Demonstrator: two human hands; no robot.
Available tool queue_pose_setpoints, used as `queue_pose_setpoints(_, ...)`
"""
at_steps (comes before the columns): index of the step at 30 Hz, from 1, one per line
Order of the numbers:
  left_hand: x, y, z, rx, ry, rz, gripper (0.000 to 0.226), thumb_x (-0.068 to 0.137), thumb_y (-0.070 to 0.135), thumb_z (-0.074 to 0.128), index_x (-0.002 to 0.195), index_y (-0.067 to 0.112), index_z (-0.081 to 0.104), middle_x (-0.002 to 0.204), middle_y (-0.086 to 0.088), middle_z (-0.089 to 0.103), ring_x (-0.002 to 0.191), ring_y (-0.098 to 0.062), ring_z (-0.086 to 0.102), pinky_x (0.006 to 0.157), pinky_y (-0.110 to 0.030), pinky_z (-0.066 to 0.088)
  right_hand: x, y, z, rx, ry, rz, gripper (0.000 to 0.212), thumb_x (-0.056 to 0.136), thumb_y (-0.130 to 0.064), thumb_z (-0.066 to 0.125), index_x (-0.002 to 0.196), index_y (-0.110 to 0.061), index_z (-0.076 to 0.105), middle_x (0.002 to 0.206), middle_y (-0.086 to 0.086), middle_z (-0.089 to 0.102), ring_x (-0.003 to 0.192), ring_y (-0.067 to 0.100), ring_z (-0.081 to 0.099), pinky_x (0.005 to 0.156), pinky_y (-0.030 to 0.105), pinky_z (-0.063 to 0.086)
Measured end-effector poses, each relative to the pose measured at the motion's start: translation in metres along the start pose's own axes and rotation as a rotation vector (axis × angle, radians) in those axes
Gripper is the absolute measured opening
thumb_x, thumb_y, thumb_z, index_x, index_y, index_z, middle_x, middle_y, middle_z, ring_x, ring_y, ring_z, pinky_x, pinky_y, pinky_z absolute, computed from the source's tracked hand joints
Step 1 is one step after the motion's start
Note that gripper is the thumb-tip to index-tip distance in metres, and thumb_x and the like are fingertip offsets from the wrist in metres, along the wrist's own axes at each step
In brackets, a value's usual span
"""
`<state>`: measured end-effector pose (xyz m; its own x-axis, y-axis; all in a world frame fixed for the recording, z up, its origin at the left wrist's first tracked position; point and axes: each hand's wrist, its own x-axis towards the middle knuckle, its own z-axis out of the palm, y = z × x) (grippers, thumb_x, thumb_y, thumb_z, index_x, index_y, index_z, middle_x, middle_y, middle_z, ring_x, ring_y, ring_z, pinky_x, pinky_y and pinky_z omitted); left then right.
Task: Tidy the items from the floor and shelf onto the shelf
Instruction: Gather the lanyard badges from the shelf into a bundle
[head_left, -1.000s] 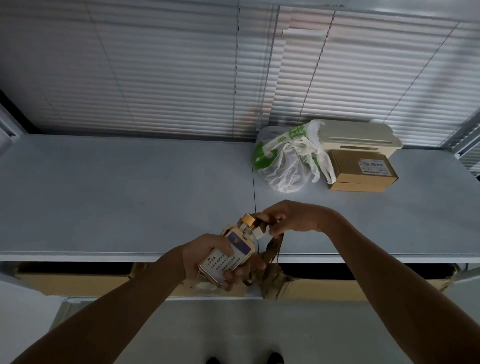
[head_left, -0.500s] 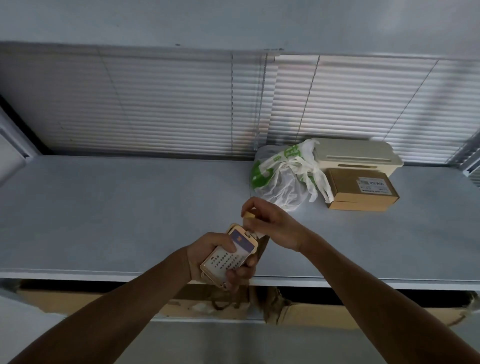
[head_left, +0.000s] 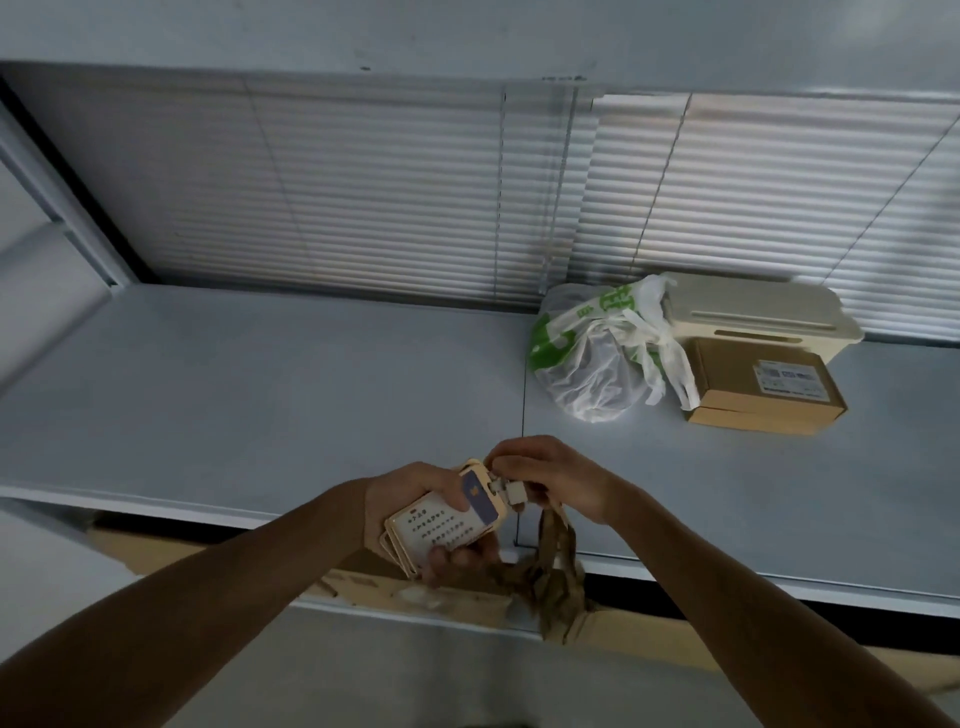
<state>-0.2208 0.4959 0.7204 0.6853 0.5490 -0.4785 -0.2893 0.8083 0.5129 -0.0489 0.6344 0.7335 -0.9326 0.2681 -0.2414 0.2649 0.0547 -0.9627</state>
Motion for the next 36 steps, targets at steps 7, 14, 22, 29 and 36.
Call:
queue_pose_setpoints(7,-0.033,0.000,0.004,0.238,0.168,-0.160,0.044,0.068,0.034,0.070,0.100,0.004,0.070,0.076,-0.008,0.066,0.057,-0.015,0.061,0.054,-0.023,0.051,0.011,0.007,0.025,0.141,-0.123,-0.013,0.026,0.089,-0.033,0.059,0.098,-0.009,0.061,0.114,-0.002,0.070,0.110,0.015,0.064,0.097,0.034,0.045)
queue_pose_setpoints(14,-0.054,-0.007,0.003,0.349,0.150,-0.208,0.053,0.074,0.038,0.063,0.112,0.002,0.064,0.082,-0.005,0.066,0.064,-0.015,0.060,0.060,-0.024,0.048,0.026,0.009,0.054,0.084,-0.099,-0.027,0.058,0.098,-0.057,0.029,0.128,-0.021,0.062,0.131,0.008,0.061,0.126,0.021,0.055,0.115,0.048,0.035)
queue_pose_setpoints(22,-0.081,-0.010,-0.002,0.245,0.114,-0.137,0.054,0.072,0.037,0.067,0.110,0.000,0.061,0.083,-0.007,0.070,0.064,-0.017,0.064,0.059,-0.025,0.052,0.041,0.010,0.064,0.220,-0.341,0.167,0.103,0.081,-0.084,0.032,0.133,0.002,0.055,0.115,0.015,0.068,0.111,0.029,0.063,0.114,0.052,0.036)
queue_pose_setpoints(29,-0.079,-0.025,-0.024,0.009,0.033,0.049,0.047,0.081,0.032,0.056,0.114,-0.001,0.064,0.089,-0.012,0.070,0.067,-0.019,0.066,0.061,-0.026,0.052,0.038,-0.006,0.040,-0.073,-0.282,0.092,0.052,0.081,-0.027,0.075,0.118,0.006,0.061,0.069,0.000,0.050,0.057,0.009,0.049,0.058,0.023,0.047)
queue_pose_setpoints(36,-0.065,-0.021,-0.022,-0.066,0.160,0.266,0.054,0.080,0.024,0.070,0.125,-0.002,0.053,0.101,-0.024,0.068,0.082,-0.030,0.070,0.072,-0.037,0.057,0.030,-0.022,0.010,-0.050,-0.196,0.097,0.014,0.096,-0.026,0.062,0.092,-0.018,0.073,0.053,-0.010,0.047,0.050,0.008,0.042,0.057,0.027,0.040)
